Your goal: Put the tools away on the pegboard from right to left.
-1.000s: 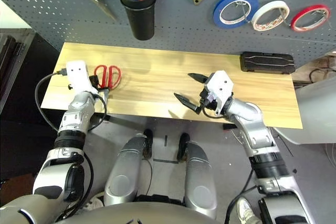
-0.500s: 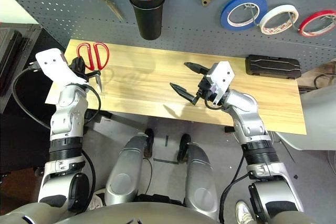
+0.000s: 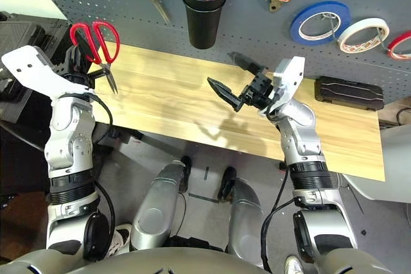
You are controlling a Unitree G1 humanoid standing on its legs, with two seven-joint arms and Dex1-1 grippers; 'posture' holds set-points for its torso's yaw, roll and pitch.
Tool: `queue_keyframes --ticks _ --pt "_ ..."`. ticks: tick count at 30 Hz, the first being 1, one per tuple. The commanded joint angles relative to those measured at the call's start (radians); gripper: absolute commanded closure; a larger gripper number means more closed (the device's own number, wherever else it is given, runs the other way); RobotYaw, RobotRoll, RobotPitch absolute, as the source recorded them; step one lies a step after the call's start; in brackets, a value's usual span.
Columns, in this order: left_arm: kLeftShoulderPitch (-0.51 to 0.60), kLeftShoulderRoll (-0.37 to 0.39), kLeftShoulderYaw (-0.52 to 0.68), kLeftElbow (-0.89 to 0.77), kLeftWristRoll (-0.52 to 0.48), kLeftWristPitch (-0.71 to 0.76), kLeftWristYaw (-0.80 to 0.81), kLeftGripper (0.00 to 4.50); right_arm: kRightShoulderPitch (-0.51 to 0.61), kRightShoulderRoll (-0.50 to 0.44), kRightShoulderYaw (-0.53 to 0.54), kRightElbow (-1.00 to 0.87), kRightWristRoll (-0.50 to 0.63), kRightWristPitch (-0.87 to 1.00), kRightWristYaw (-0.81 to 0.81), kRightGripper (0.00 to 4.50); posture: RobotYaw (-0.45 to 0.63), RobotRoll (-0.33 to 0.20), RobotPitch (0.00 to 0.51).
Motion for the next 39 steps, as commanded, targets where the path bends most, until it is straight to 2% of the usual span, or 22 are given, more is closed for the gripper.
queue_keyframes --ticks 1,6,10,26,39 --pt "-0.014 0.002 -0.021 -0.068 -0.045 0.033 -0.028 4.48 0.030 -0.023 -0.034 -0.027 0.025 -0.002 0.024 0.00 0.39 0.000 0.266" --pt "-0.077 -0.002 -0.033 -0.081 -0.103 0.068 -0.049 4.48 0.034 -0.020 -0.046 -0.036 0.035 -0.011 0.037 0.00 0.38 0.000 0.257" --pt "-0.138 0.000 -0.035 -0.024 -0.127 0.065 -0.069 4.48 0.040 -0.015 -0.046 -0.048 0.037 -0.012 0.038 0.00 0.37 0.000 0.250" --pt "-0.314 0.018 -0.052 0.246 -0.097 -0.029 -0.159 4.48 0.058 0.001 -0.046 -0.063 0.025 -0.044 0.019 0.00 0.31 0.000 0.223" --pt "-0.389 0.021 -0.066 0.426 -0.067 -0.097 -0.198 4.48 0.079 0.007 -0.049 -0.110 0.032 -0.037 -0.017 0.00 0.28 0.000 0.227"
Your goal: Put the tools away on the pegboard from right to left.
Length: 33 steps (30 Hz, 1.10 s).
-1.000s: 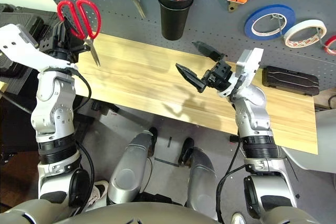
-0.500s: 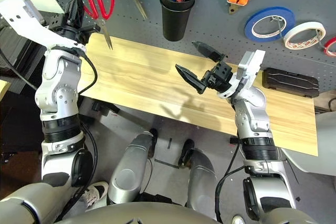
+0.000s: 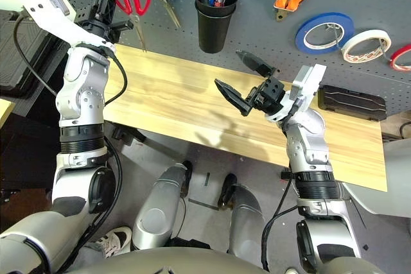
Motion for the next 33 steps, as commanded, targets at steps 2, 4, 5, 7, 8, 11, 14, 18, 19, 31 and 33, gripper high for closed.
queue_keyframes --ticks 2,4,5,7,8,11,14,18,19,31,33 --pt "-0.027 0.010 -0.007 0.050 0.023 -0.032 -0.013 4.48 0.023 -0.002 -0.015 -0.050 0.012 0.009 -0.022 0.00 0.27 0.000 0.228" --pt "-0.036 0.014 -0.005 0.074 0.028 -0.037 -0.014 4.48 0.024 -0.008 -0.017 -0.069 0.021 0.024 -0.030 0.00 0.27 0.000 0.228" --pt "-0.040 0.016 -0.005 0.086 0.030 -0.040 -0.015 4.48 0.025 -0.010 -0.019 -0.081 0.027 0.034 -0.037 0.00 0.26 0.000 0.229" --pt "-0.046 0.020 -0.005 0.107 0.032 -0.048 -0.018 4.48 0.024 -0.016 -0.025 -0.105 0.039 0.056 -0.052 0.00 0.26 0.000 0.229" --pt "-0.050 0.022 -0.004 0.117 0.032 -0.052 -0.020 4.48 0.025 -0.020 -0.028 -0.117 0.044 0.067 -0.059 0.00 0.25 0.000 0.230" --pt "-0.062 0.027 -0.005 0.152 0.039 -0.065 -0.025 4.48 0.026 -0.028 -0.035 -0.143 0.056 0.090 -0.076 0.00 0.25 0.000 0.230" --pt "-0.074 0.029 -0.004 0.183 0.044 -0.077 -0.029 4.48 0.030 -0.031 -0.040 -0.162 0.061 0.107 -0.085 0.00 0.24 0.000 0.228" --pt "-0.102 0.028 -0.004 0.251 0.051 -0.099 -0.035 4.48 0.035 -0.034 -0.046 -0.185 0.063 0.120 -0.098 0.00 0.23 0.000 0.225" --pt "-0.107 0.029 -0.004 0.264 0.052 -0.105 -0.036 4.48 0.036 -0.034 -0.047 -0.187 0.062 0.121 -0.101 0.00 0.23 0.000 0.225" --pt "-0.186 0.058 0.000 0.494 0.101 -0.184 -0.016 4.48 0.053 -0.026 -0.038 -0.212 0.047 0.112 -0.131 0.00 0.18 0.000 0.216" --pt "-0.194 0.066 -0.005 0.527 0.111 -0.190 -0.021 3.56 0.053 -0.022 -0.033 -0.215 0.042 0.110 -0.137 0.00 0.18 0.000 0.216"
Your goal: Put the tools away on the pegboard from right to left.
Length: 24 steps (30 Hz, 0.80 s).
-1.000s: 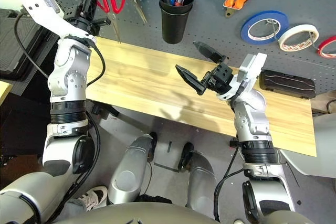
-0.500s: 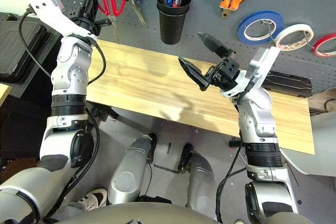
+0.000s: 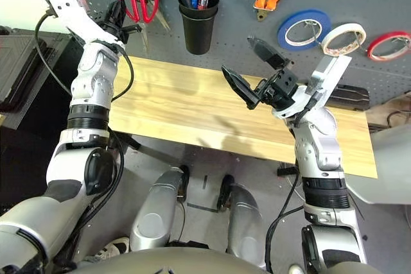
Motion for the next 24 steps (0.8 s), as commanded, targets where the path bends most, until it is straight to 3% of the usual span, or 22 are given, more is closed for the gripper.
queue_keyframes --ticks 1,9,17,24 --pt "-0.008 0.007 -0.012 0.057 0.033 -0.019 -0.006 3.19 0.016 0.004 0.002 -0.034 -0.010 -0.006 -0.010 0.00 0.18 0.000 0.216" --pt "0.124 0.030 -0.058 -0.050 0.083 -0.019 -0.046 0.07 0.033 0.038 0.011 -0.015 -0.062 -0.026 -0.061 0.00 0.19 0.000 0.222" --pt "0.398 0.085 -0.077 -0.346 0.080 0.062 -0.111 0.02 0.092 0.080 -0.002 0.060 -0.199 -0.065 -0.213 0.00 0.20 0.000 0.221" --pt "0.569 0.123 -0.056 -0.467 0.081 0.046 -0.126 0.02 0.105 0.112 -0.066 0.223 -0.351 -0.194 -0.433 0.00 0.19 0.000 0.217"
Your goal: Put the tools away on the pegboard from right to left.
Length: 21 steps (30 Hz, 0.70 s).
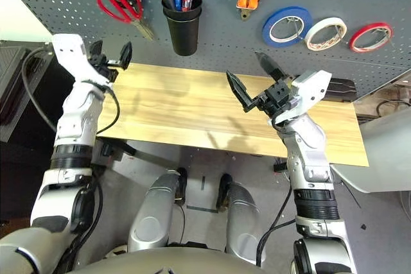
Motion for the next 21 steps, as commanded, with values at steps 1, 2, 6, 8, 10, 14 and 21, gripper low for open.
queue_keyframes --ticks 1,2,6,8,10,14,21 --pt "0.065 0.015 0.009 -0.040 0.012 -0.022 -0.020 0.02 0.010 0.010 -0.067 0.083 -0.076 -0.064 -0.143 0.00 0.19 0.000 0.217" --pt "0.084 0.020 0.011 -0.038 0.014 -0.038 -0.028 0.02 0.012 0.017 -0.084 0.102 -0.094 -0.074 -0.193 0.00 0.18 0.000 0.217" --pt "0.126 0.033 0.019 -0.008 0.009 -0.099 -0.067 0.02 0.017 0.028 -0.149 0.193 -0.164 -0.132 -0.364 0.00 0.16 0.000 0.213" --pt "0.136 0.042 0.028 0.016 0.003 -0.136 -0.096 0.02 0.019 0.023 -0.179 0.243 -0.192 -0.163 -0.440 0.00 0.14 0.000 0.211" --pt "0.143 0.048 0.038 0.039 -0.003 -0.164 -0.116 0.02 0.017 0.014 -0.201 0.288 -0.209 -0.192 -0.495 0.00 0.12 0.000 0.206" --pt "0.158 0.060 0.075 0.093 -0.031 -0.234 -0.158 0.02 0.007 -0.020 -0.253 0.393 -0.226 -0.249 -0.588 0.00 0.10 0.000 0.197" --pt "0.159 0.076 0.103 0.193 -0.053 -0.315 -0.235 0.02 -0.017 -0.063 -0.276 0.525 -0.216 -0.319 -0.635 0.00 0.08 0.000 0.183"
